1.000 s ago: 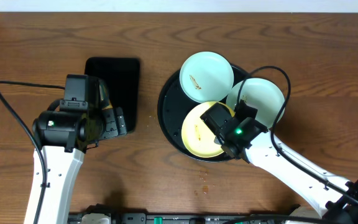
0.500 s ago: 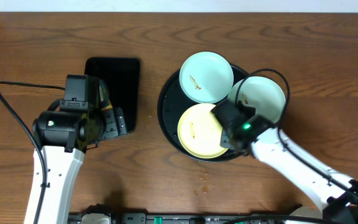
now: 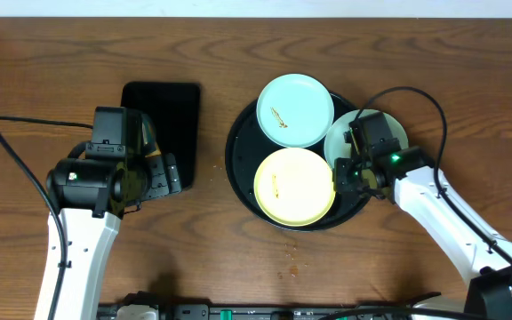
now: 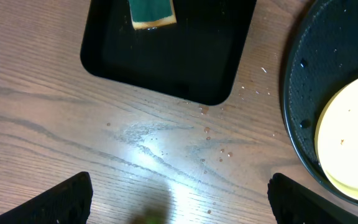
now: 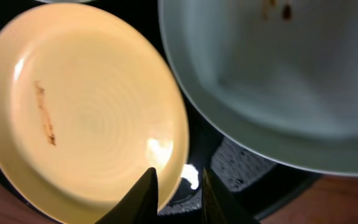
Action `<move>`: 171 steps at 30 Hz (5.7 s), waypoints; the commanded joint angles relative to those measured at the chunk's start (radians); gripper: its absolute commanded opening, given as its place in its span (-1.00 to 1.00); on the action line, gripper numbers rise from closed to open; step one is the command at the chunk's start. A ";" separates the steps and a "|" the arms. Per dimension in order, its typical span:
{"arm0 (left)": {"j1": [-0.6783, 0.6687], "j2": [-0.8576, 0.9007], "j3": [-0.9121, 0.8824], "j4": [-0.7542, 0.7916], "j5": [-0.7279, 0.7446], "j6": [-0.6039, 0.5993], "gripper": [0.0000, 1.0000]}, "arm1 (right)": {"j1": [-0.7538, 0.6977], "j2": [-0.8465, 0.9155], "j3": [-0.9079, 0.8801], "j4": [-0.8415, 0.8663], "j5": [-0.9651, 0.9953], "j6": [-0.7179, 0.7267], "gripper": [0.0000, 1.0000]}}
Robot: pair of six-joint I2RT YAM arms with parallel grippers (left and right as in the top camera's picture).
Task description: Clean dirty plates on tray and stack at the side
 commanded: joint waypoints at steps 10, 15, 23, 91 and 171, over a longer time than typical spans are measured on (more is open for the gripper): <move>0.005 0.006 -0.008 -0.002 -0.016 -0.003 0.80 | 0.082 0.045 -0.106 0.137 0.072 0.083 -0.55; 0.005 0.006 -0.008 -0.003 -0.016 -0.003 0.80 | 0.106 0.045 -0.180 0.245 0.097 0.093 -0.52; 0.005 0.006 -0.008 -0.003 -0.016 -0.003 0.80 | 0.106 0.041 -0.175 0.281 0.132 0.076 -0.51; 0.005 0.090 -0.009 0.124 -0.097 -0.004 1.00 | 0.107 -0.198 -0.148 0.237 0.156 0.010 -0.98; 0.104 0.722 -0.001 0.549 0.015 0.094 0.37 | 0.107 -0.101 -0.149 0.214 0.184 0.009 -0.97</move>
